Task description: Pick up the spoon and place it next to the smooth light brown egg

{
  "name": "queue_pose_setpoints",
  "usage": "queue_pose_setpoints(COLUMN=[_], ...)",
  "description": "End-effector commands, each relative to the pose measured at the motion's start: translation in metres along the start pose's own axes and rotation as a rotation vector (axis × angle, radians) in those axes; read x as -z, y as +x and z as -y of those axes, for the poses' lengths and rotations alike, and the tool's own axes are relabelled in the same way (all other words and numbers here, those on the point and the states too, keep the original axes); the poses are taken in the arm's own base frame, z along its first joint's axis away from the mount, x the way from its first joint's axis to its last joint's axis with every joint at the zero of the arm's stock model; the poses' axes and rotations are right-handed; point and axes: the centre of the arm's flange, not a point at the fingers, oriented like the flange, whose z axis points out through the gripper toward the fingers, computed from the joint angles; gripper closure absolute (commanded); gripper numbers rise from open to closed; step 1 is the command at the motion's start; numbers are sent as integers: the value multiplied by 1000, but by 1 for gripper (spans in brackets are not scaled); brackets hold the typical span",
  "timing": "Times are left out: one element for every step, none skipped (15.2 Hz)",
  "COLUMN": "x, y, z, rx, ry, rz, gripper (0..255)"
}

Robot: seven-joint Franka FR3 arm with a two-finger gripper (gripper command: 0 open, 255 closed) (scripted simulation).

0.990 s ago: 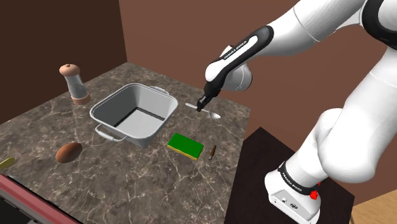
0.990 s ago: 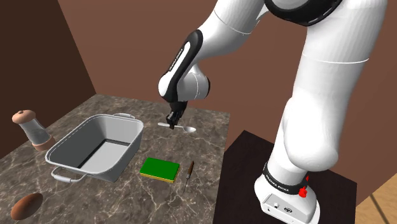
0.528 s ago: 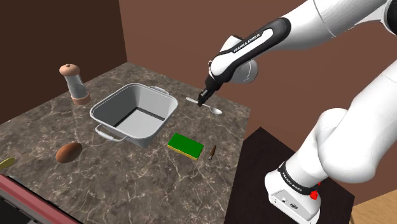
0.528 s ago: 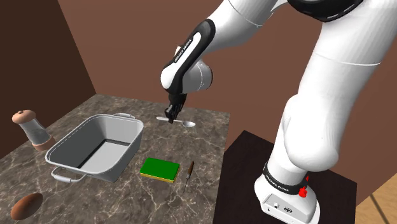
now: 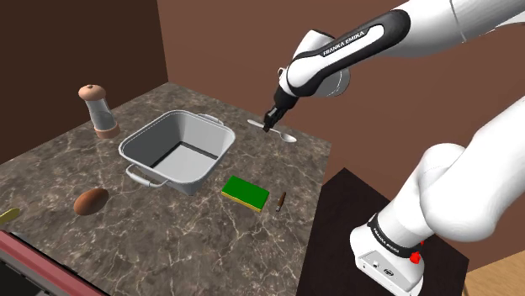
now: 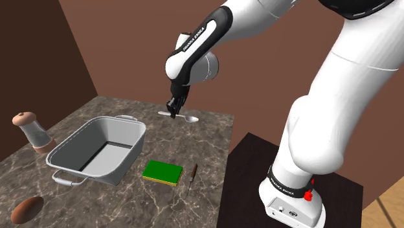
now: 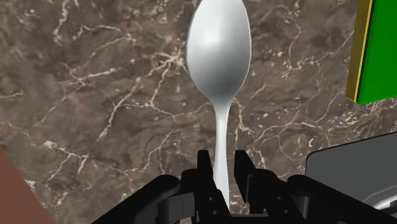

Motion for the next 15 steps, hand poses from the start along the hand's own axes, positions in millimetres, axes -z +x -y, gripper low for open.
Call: queue_pose_setpoints(x=[10,15,20,22,20,18,16,14,12,10,8,7,5,3,1], y=[2,3,4,4,6,7,9,11,12,14,15,17,18,20,21], z=[2,2,3,3,16,29,42,55,68,81,94,107,120,133,146], rx=[0,0,0,0,0,0,0,0,0,0,0,0,0,0,0], ry=[0,0,0,0,0,0,0,0,0,0,0,0,0,0,0], rz=[1,1,1,1,1,1,1,1,1,1,1,1,1,1,1], gripper=[255,255,255,255,255,255,255,255,255,255,255,255,255,255,255])
